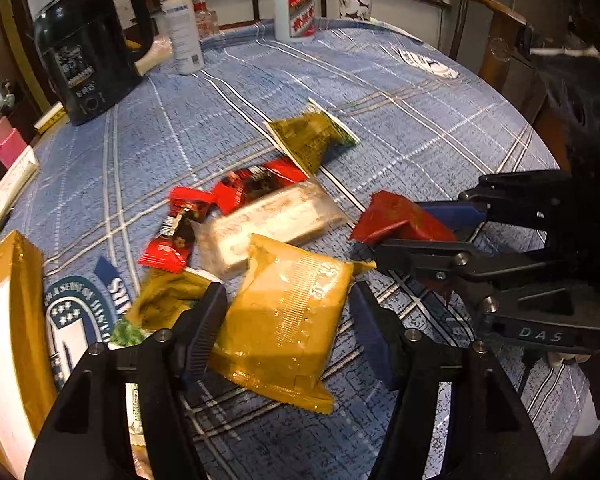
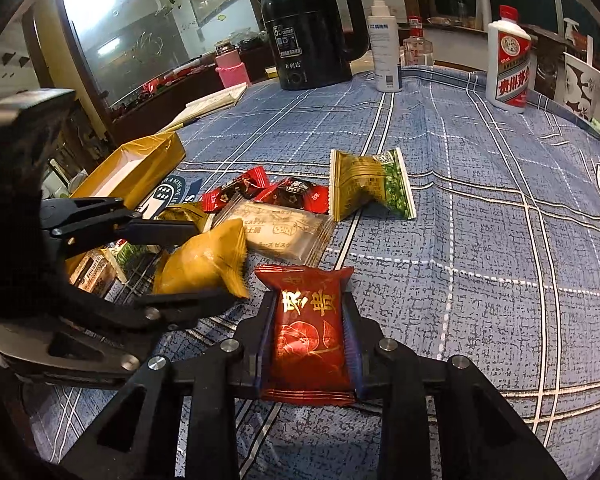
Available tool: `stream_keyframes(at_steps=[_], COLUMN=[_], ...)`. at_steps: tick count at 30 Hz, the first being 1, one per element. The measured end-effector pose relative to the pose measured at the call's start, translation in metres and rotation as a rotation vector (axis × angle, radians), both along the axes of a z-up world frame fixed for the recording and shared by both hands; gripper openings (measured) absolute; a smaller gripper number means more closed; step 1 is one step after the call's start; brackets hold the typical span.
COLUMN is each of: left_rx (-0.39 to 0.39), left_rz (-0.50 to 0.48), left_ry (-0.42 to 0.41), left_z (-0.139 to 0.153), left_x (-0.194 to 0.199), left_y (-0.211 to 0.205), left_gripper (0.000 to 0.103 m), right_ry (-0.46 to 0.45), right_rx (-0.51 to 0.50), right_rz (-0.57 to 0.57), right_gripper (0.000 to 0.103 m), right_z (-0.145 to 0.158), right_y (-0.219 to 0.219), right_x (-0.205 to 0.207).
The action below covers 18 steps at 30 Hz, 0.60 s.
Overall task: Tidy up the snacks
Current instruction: 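Grasp the yellow pouch with the left gripper while the right grasps the red square packet, then carry both packets over the white tray and open both grippers to release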
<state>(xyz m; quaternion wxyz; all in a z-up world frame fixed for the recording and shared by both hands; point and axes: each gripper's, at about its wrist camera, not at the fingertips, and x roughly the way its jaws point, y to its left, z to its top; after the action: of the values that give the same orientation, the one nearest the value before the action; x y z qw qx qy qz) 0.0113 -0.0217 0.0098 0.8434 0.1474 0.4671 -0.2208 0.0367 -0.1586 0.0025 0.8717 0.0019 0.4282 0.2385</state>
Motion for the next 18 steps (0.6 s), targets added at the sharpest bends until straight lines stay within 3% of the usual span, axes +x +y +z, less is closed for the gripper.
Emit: stream_keyframes(at_steps=[4, 6, 7, 11, 18], left_rx=[-0.005, -0.030, -0.025, -0.038, -0.203], left_rz=[0.007, 0.022, 0.027, 0.041, 0.107], left_ry=[0.000, 0.014, 0.009, -0.021, -0.078], left_z=[-0.004, -0.002, -0.001, 0.008, 0.050], left_x=[0.002, 0.001, -0.001, -0.017, -0.058], left_y=[-0.003, -0.002, -0.003, 0.000, 0.044], left_gripper=[0.067, 0.045, 0.043, 0.042, 0.042], right_ry=[0.015, 0.019, 0.022, 0.033, 0.033], right_rx=[0.028, 0.037, 0.045, 0.071, 0.068], right_rz=[-0.003, -0.005, -0.005, -0.012, -0.058], right_gripper=[0.031, 0.031, 0.031, 0.031, 0.030], right_z=[-0.001, -0.001, -0.001, -0.002, 0.000], right_y=[-0.004, -0.004, -0.006, -0.009, -0.012], right_x=[0.002, 0.002, 0.003, 0.004, 0.002])
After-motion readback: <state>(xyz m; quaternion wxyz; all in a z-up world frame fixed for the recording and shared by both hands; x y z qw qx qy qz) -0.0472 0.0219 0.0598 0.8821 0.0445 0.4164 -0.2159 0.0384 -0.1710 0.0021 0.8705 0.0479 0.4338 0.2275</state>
